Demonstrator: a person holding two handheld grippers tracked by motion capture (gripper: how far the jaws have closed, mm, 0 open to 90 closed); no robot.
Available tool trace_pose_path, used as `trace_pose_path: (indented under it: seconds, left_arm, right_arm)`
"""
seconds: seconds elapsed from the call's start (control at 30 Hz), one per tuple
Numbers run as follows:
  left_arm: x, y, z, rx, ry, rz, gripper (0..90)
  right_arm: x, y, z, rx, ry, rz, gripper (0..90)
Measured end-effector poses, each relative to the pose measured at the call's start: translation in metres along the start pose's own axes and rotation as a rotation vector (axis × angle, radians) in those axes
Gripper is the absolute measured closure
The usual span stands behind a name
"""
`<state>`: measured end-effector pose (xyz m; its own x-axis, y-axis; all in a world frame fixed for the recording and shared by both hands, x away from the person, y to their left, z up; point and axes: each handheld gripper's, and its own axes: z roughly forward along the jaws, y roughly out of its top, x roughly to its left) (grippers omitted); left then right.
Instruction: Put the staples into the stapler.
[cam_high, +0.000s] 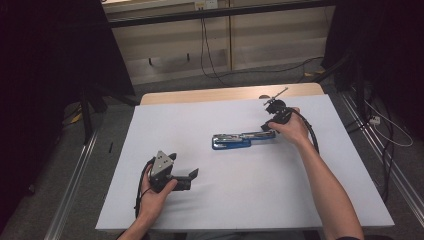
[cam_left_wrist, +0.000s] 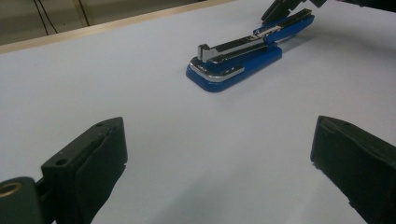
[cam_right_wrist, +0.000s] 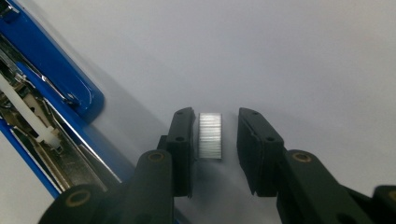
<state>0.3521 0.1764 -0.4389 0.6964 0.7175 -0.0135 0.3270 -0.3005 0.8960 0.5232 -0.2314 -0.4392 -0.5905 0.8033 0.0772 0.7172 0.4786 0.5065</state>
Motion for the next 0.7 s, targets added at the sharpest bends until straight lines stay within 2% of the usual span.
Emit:
trace_pose_path:
  seconds: [0.3,0.43,0.7]
  left_arm:
    - [0.0002,-0.0002,0.0005,0.002,-0.004,0.008,3.8]
    - [0.0000,0.0000,0.0001,-0.001,-0.003,0.011,3.8]
    - [0.0006,0.0001,-0.0008,-0.005,-0.001,0.008,3.8]
  right_arm:
    - [0.0010,0.0003,-0.0002,0.017,-0.013,-0.027,70.4]
    - [0.0015,0.0001,-0.0008,0.022,-0.009,-0.035,78.7]
    - [0.0017,0.0003,-0.0009,0.024,-0.008,-0.034,79.2]
